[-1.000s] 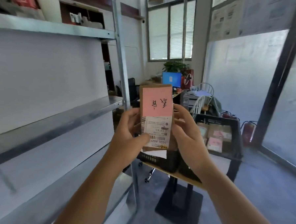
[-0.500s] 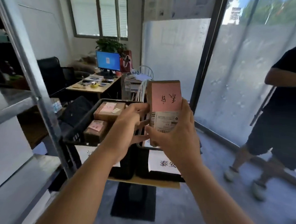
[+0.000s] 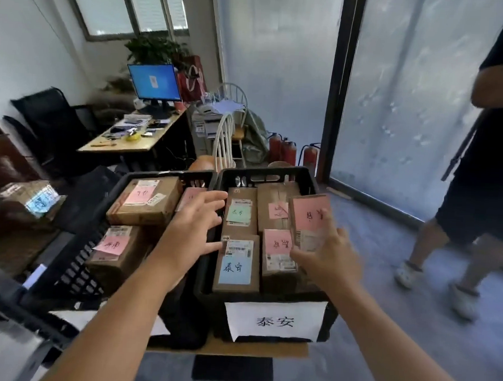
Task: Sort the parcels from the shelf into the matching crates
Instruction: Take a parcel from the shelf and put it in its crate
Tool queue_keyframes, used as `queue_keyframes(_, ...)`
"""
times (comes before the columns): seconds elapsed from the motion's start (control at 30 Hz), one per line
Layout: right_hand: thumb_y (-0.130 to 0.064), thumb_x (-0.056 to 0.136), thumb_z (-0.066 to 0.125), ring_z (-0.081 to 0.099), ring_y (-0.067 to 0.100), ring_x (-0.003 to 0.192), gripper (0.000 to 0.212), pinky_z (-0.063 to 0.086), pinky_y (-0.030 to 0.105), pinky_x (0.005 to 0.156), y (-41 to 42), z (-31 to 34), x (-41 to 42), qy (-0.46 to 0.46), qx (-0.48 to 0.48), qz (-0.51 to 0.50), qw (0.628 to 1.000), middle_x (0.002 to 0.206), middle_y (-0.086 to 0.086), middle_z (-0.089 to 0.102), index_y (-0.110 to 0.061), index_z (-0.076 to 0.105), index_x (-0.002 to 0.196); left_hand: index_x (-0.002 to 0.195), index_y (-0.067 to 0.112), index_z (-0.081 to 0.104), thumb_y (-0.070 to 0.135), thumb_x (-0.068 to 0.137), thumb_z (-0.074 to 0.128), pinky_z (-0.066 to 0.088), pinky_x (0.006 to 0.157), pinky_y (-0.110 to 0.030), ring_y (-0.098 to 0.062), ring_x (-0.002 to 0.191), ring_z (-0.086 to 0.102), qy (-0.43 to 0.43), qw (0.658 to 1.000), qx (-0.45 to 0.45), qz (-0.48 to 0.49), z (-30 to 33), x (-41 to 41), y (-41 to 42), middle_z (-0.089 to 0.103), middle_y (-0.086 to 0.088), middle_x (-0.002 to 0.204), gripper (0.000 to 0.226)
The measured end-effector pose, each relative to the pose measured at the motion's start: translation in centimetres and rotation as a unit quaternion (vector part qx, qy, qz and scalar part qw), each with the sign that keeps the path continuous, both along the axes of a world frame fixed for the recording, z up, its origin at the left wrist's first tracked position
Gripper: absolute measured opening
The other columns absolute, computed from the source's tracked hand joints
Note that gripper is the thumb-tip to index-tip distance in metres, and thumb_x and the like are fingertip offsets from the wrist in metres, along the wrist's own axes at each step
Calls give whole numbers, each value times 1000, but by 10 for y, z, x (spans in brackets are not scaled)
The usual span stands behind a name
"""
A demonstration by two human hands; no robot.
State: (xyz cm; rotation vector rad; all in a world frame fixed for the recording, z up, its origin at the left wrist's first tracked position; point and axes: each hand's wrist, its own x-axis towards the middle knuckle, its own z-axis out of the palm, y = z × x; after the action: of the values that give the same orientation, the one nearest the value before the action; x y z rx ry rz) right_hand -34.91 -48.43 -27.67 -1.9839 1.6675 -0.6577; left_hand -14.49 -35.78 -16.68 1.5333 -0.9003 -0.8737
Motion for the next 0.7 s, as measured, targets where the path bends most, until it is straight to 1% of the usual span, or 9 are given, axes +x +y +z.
queue_keyframes(0.07,-61,78,75,56,30,114,108,53,43,90,-21,-16,6,28,30,4,999,130,8,49,-37,14,163,126,33,66,19,111,43,57,100,-50,-19,136,54,-12,1000,14,12,1,9,-25,61,9,138,31)
queue_keyframes(0.13,-64,82,69,52,32,120,99,50,43,92,-37,-26,13,53,40,0,998,132,9,47,-31,20,162,121,33,69,18,110,45,55,103,-55,-19,135,56,-21,999,12,29,0,17,-48,62,8,138,31)
queue_keyframes(0.2,-64,85,64,50,31,122,92,50,42,88,-48,-28,19,73,42,-3,996,132,10,46,-26,27,160,119,34,71,19,111,45,57,101,-52,-17,132,58,-31,999,7,33,-1,20,-68,64,7,137,31)
queue_keyframes(0.27,-63,86,64,48,29,123,91,50,40,86,-52,-26,22,93,46,-1,995,134,10,44,-23,28,160,118,34,72,20,111,46,59,98,-48,-15,130,60,-35,999,8,21,-4,21,-84,64,8,137,30)
queue_keyframes(0.33,-63,87,63,48,27,121,90,48,35,82,-51,-22,22,121,38,5,992,133,9,44,-22,28,159,117,37,73,21,110,47,59,100,-47,-14,130,60,-40,999,11,-6,-11,24,-99,64,10,136,30)
queue_keyframes(0.4,-63,88,62,49,26,121,87,48,35,81,-48,-20,23,148,30,10,988,132,7,44,-23,28,158,117,39,73,22,110,48,58,103,-47,-13,131,60,-43,998,9,-34,-18,29,-112,65,11,137,31)
queue_keyframes(0.5,-63,89,60,46,27,125,86,51,36,85,-47,-23,29,182,36,11,983,133,7,43,-23,27,158,119,37,72,22,110,47,57,105,-48,-12,128,61,-44,997,3,-66,-29,38,-126,66,11,135,30)
queue_keyframes(0.6,-64,90,60,44,24,125,87,49,30,85,-42,-34,38,205,42,8,978,131,5,41,-22,26,158,118,38,72,20,111,46,55,106,-49,-11,128,61,-39,994,3,-102,-38,50,-132,66,12,133,32)
queue_keyframes(0.7,-63,88,57,46,23,116,79,48,29,93,-42,-48,43,228,20,-9,973,125,6,45,-17,40,150,119,41,70,23,111,45,56,106,-47,-9,128,60,-46,991,4,-128,-45,66,-134,65,14,134,31)
